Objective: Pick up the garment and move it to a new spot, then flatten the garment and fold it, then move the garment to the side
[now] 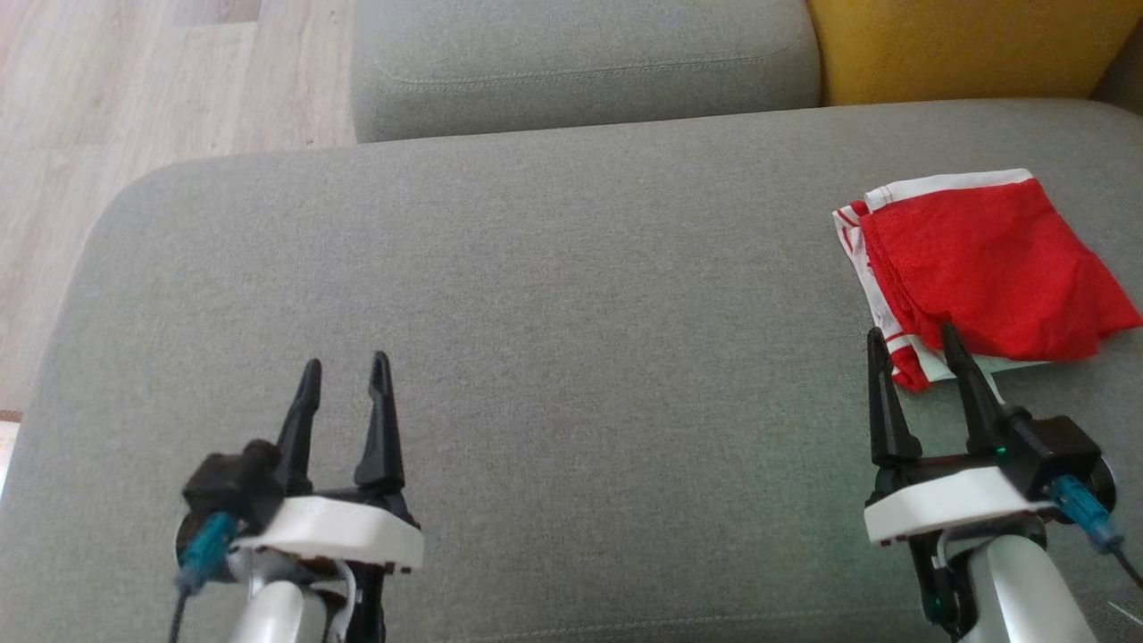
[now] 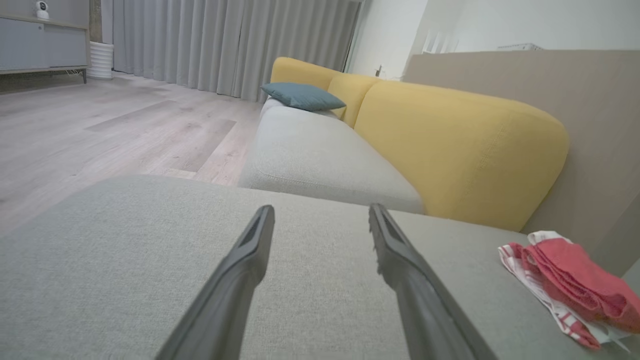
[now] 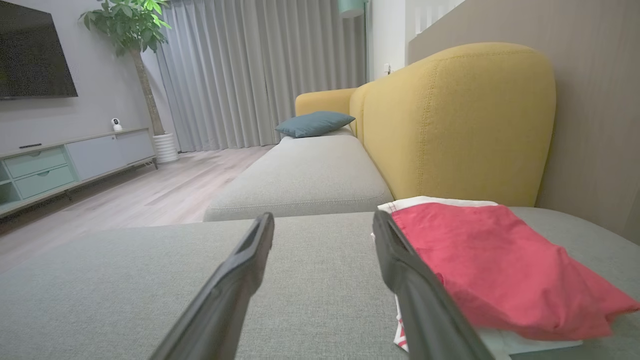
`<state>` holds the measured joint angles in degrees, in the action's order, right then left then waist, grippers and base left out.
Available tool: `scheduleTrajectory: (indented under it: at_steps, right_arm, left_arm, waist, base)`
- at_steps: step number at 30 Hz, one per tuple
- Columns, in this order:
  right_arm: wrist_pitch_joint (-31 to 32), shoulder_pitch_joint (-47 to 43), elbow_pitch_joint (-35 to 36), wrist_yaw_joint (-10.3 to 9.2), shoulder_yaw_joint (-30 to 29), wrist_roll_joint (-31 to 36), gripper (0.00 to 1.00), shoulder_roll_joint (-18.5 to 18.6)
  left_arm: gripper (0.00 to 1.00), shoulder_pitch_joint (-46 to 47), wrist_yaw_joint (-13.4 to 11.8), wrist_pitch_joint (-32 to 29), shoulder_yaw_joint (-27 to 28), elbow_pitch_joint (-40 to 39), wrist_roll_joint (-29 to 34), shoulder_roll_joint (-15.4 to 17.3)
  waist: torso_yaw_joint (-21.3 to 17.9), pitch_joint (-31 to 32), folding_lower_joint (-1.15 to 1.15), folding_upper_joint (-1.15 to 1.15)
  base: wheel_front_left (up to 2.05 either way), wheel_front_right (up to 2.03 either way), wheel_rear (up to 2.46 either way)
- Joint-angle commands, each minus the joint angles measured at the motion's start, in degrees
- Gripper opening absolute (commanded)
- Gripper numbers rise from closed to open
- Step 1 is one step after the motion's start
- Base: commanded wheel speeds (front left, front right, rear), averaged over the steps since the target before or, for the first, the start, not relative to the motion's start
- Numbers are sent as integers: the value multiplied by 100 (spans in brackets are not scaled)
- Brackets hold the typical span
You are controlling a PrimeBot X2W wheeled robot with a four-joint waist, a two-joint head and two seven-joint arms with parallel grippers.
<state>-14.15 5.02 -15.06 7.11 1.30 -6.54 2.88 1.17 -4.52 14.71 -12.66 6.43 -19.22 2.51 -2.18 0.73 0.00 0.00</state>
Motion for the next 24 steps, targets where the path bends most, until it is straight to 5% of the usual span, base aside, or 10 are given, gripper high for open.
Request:
scheduleTrajectory:
  at_steps: [1,24]
  right_arm:
    - [-61,107,150,37,145,-36,100,0]
    - [-82,219,97,37,222,-203,100,0]
  left_arm:
    - [100,169,-2,29,150,-125,90,37]
    - [100,173,244,29,358,-208,241,37]
  waist:
    - [-6,2,0,0]
    - [-39,-36,0,0]
  base:
    - [0,0,0]
    - [0,0,0]
